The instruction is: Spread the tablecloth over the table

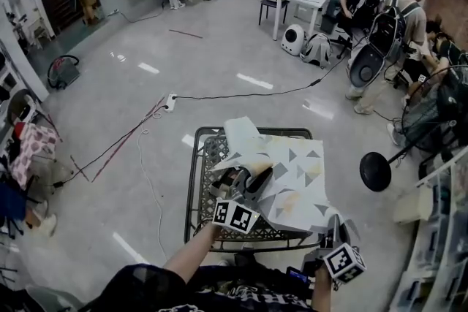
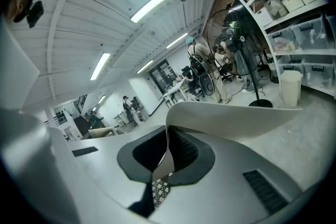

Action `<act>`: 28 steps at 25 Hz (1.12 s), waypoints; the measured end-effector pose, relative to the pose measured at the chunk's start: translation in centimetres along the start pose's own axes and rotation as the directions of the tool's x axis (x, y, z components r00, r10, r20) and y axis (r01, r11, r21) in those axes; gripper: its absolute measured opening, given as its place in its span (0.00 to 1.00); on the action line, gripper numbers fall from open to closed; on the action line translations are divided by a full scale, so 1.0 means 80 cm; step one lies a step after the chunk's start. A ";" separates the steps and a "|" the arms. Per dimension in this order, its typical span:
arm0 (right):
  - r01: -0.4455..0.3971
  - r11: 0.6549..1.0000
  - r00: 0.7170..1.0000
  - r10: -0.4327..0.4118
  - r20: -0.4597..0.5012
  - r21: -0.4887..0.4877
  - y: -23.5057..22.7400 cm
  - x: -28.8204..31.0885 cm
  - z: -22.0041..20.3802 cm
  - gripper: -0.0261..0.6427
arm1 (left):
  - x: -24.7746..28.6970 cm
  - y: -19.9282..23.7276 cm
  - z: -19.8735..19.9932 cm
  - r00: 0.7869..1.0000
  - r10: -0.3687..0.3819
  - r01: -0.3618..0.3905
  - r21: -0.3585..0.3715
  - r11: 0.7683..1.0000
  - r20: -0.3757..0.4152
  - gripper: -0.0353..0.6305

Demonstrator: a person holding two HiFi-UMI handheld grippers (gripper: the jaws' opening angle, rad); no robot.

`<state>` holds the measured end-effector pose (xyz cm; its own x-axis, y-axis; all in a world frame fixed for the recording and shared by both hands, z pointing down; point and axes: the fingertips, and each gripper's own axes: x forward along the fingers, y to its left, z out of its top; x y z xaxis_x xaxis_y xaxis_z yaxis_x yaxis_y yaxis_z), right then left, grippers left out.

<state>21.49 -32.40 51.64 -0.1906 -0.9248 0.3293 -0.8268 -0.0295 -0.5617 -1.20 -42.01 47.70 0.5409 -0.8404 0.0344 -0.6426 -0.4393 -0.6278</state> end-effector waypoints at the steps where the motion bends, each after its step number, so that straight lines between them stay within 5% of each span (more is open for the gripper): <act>1: -0.015 1.000 1.000 0.015 -0.008 0.000 0.005 0.003 -0.001 0.07 | -0.018 0.019 -0.010 0.996 0.093 -0.093 -0.087 0.992 -0.008 0.15; 2: -0.042 0.999 0.999 0.042 -0.015 -0.006 0.015 0.006 -0.002 0.07 | -0.043 0.041 -0.027 0.979 0.204 -0.206 -0.205 0.957 -0.030 0.15; 3: -0.081 0.996 0.996 0.081 -0.024 -0.026 0.031 0.008 -0.005 0.08 | -0.073 0.061 -0.051 0.948 0.308 -0.317 -0.332 0.888 -0.082 0.15; 4: -0.128 0.990 0.991 0.125 -0.040 -0.068 0.052 0.010 -0.009 0.09 | -0.105 0.074 -0.081 0.912 0.376 -0.408 -0.446 0.796 -0.163 0.16; 6: -0.212 0.956 0.976 0.197 -0.090 -0.204 0.087 0.014 -0.027 0.09 | -0.159 0.075 -0.133 0.858 0.412 -0.512 -0.574 0.639 -0.307 0.16; 8: -0.266 0.912 0.962 0.231 -0.147 -0.313 0.103 0.014 -0.051 0.08 | -0.196 0.059 -0.164 0.835 0.397 -0.548 -0.633 0.547 -0.380 0.16; 10: -0.294 0.906 0.952 0.249 -0.179 -0.303 0.098 0.013 -0.069 0.08 | -0.224 0.040 -0.179 0.822 0.385 -0.565 -0.685 0.460 -0.419 0.16; 12: -0.267 0.936 0.954 0.222 -0.203 -0.229 0.086 0.007 -0.077 0.08 | -0.243 0.024 -0.181 0.818 0.375 -0.570 -0.707 0.418 -0.437 0.17; 15: -0.201 0.966 0.961 0.162 -0.226 -0.163 0.060 -0.002 -0.085 0.08 | -0.265 -0.001 -0.172 0.814 0.365 -0.576 -0.712 0.401 -0.453 0.17; 16: -0.189 0.971 0.960 0.151 -0.236 -0.148 0.051 -0.005 -0.090 0.08 | -0.275 -0.010 -0.173 0.803 0.367 -0.588 -0.721 0.367 -0.469 0.17; 19: -0.183 0.980 0.951 0.155 -0.267 -0.081 0.036 -0.013 -0.108 0.08 | -0.309 -0.034 -0.193 0.750 0.370 -0.634 -0.754 0.169 -0.548 0.18; 20: -0.180 0.981 0.949 0.156 -0.273 -0.068 0.033 -0.015 -0.112 0.08 | -0.319 -0.042 -0.198 0.738 0.364 -0.643 -0.755 0.127 -0.568 0.19; 23: -0.155 0.986 0.944 0.128 -0.304 -0.067 0.019 -0.023 -0.124 0.08 | -0.339 -0.065 -0.200 0.727 0.336 -0.658 -0.747 0.094 -0.599 0.20; 26: -0.116 0.993 0.929 0.098 -0.356 -0.030 0.001 -0.024 -0.147 0.08 | -0.359 -0.088 -0.211 0.700 0.311 -0.675 -0.738 -0.006 -0.642 0.21; 27: -0.101 0.995 0.922 0.085 -0.378 -0.023 -0.005 -0.027 -0.157 0.08 | -0.366 -0.097 -0.215 0.698 0.298 -0.681 -0.732 -0.001 -0.651 0.21; 28: -0.088 0.996 0.914 0.070 -0.399 -0.025 -0.011 -0.030 -0.169 0.08 | -0.370 -0.106 -0.218 0.703 0.283 -0.687 -0.726 0.030 -0.653 0.21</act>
<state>15.51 -25.01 61.58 -0.4436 -0.6962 0.5643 -0.8199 0.0610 -0.5692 -21.20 -18.91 65.56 -0.1556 -0.9222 0.3540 -0.7851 0.3330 0.5223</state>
